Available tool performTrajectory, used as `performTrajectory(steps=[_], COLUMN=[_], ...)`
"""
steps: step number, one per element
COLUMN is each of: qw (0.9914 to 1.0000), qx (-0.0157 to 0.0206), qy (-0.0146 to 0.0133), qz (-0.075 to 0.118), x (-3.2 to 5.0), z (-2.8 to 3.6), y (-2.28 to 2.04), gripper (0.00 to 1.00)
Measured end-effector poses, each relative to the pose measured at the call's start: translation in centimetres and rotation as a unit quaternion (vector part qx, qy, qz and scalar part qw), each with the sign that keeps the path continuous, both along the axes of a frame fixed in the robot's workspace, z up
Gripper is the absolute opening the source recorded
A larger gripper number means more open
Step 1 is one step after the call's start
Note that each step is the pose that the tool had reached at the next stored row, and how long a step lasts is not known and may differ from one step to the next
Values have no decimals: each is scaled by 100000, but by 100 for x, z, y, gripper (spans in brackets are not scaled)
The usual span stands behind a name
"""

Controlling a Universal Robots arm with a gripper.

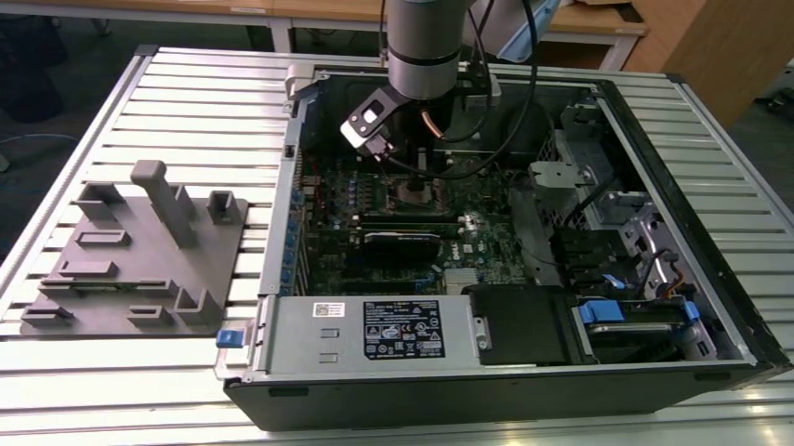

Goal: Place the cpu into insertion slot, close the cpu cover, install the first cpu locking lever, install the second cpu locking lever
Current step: 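Place the cpu into insertion slot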

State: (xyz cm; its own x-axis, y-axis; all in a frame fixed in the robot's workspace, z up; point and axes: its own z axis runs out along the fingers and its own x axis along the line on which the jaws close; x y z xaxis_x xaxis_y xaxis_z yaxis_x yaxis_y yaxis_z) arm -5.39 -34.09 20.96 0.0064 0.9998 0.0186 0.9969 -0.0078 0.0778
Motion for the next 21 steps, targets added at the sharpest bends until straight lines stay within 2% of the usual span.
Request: performTrajectory(steps=[8, 10, 11, 21], qw=[100000, 99995, 99993, 99990], qx=[4, 12, -3, 78], qy=[163, 1009, 1190, 1221], qz=[-7, 1, -2, -715], x=[3, 5, 4, 6], z=[0, -3, -2, -22], y=[0, 1, 0, 1], gripper=[11, 11, 11, 11])
